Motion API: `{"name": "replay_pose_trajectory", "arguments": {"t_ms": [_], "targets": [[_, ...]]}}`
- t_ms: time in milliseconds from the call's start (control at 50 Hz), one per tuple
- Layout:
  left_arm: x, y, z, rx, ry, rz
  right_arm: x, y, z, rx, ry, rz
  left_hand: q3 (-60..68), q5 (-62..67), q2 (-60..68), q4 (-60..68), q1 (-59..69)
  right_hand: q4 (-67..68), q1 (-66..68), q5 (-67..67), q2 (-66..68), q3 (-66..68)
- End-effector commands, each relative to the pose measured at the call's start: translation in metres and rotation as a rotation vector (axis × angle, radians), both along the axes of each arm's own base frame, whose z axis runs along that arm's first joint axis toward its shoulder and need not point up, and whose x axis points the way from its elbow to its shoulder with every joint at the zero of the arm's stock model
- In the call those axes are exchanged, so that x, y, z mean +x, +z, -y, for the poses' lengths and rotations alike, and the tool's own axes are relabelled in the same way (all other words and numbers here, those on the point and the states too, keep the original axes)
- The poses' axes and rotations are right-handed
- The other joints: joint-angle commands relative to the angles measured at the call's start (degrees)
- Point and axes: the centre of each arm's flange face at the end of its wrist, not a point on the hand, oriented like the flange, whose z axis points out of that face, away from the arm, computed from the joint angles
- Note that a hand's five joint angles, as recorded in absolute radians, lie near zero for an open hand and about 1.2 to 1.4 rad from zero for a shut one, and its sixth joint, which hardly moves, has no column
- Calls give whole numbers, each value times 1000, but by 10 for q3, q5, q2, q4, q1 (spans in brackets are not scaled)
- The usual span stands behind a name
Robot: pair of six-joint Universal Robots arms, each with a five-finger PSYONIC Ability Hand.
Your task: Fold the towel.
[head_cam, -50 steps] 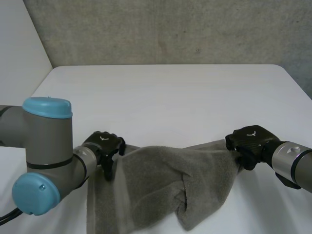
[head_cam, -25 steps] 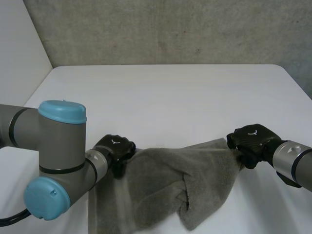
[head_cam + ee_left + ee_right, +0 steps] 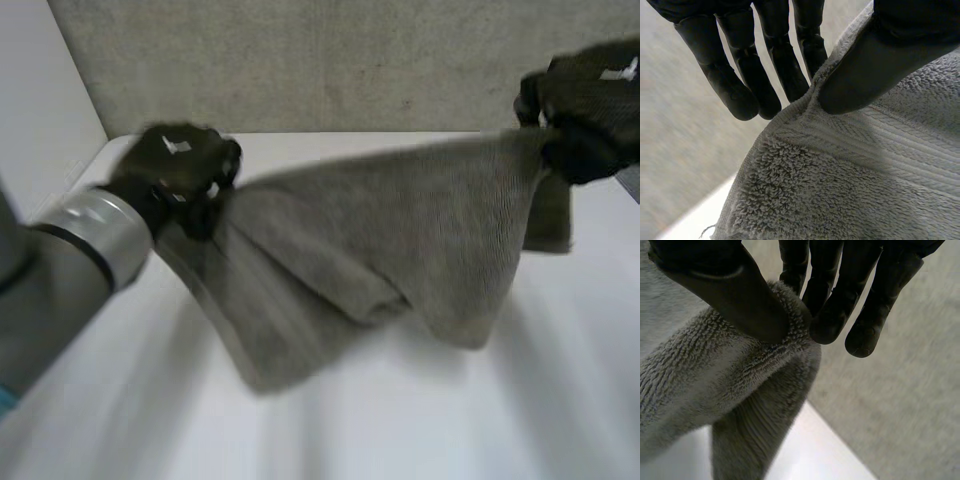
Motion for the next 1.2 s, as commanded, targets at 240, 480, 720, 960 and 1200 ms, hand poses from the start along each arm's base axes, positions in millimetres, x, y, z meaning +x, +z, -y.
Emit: {"name": "replay_pose_trajectory", "arguments": {"t_ms": [240,480,720,960,1200], "targets": [[10,-42,54,72,76,122,27,-74,31,219,130,-366,-83,-133,-43,-67,1,36,49,38,64,34],[-15,64,138,-465,234,-124,88,-6,110,-620,-132,-73,-83,-133,-43,-67,1,36,49,38,64,34],[3,75,103,-520,259,-295,92,3,71,-669,-25,-50,-83,-133,-43,-67,1,36,49,38,64,34],[31,-71,43,-151,152,-65,76,-125,29,-29,146,-327,-83,-133,-43,-67,1,36,49,38,64,34],[56,-135,1,-3,177,46,60,-204,-8,218,179,-403,-83,-133,-43,-67,1,36,49,38,64,34]]}}
